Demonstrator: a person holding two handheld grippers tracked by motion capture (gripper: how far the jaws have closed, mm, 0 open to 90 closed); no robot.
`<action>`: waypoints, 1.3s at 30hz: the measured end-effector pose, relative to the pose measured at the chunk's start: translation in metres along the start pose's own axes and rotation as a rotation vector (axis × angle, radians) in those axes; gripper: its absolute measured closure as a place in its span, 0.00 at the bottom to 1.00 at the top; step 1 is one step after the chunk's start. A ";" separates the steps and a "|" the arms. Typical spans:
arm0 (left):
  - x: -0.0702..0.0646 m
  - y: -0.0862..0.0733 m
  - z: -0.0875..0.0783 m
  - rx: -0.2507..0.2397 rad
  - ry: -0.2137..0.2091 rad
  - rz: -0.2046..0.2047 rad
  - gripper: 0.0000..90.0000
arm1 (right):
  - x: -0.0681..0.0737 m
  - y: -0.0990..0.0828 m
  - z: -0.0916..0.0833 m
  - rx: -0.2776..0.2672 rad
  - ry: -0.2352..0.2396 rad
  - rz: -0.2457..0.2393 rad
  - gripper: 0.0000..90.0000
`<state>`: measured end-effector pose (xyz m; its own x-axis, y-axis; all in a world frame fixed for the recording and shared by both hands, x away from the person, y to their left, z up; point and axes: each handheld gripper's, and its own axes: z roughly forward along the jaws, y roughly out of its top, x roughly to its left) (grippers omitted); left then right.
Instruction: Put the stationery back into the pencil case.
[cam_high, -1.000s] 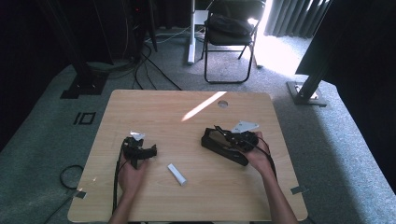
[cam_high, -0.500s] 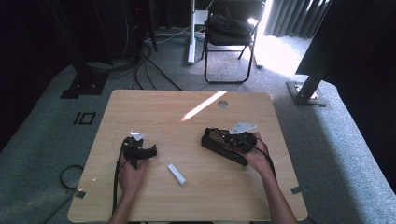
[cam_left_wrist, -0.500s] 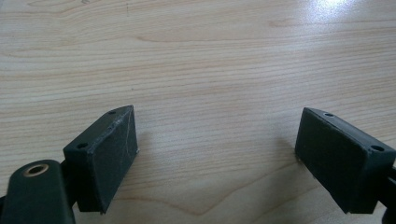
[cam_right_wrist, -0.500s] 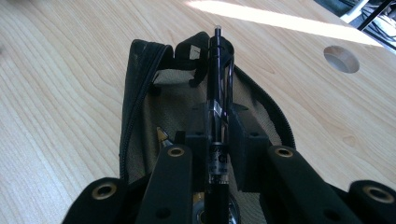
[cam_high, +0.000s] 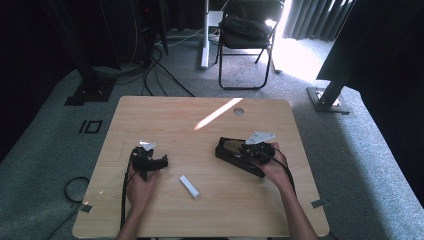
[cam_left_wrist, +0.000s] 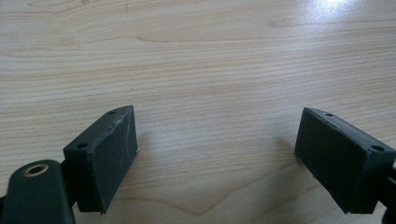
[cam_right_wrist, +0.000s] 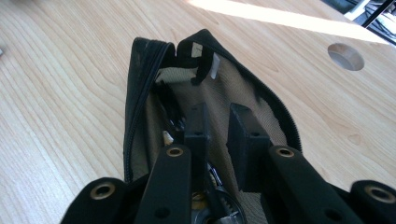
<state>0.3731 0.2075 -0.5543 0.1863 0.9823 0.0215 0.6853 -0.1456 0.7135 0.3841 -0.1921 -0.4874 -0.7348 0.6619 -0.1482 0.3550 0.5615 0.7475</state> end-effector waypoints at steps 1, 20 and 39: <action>0.000 0.000 0.000 0.000 0.000 0.000 0.15 | 0.000 0.000 0.000 0.000 0.000 0.000 0.85; 0.000 0.000 0.000 0.000 0.000 0.000 0.15 | 0.022 0.007 -0.016 -0.090 -0.012 0.035 0.76; 0.000 0.000 0.000 0.000 0.000 0.000 0.15 | 0.043 0.016 -0.018 -0.114 0.010 0.019 0.74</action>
<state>0.3731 0.2075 -0.5542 0.1866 0.9822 0.0214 0.6855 -0.1457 0.7134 0.3480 -0.1638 -0.4703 -0.7346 0.6665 -0.1273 0.3013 0.4885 0.8189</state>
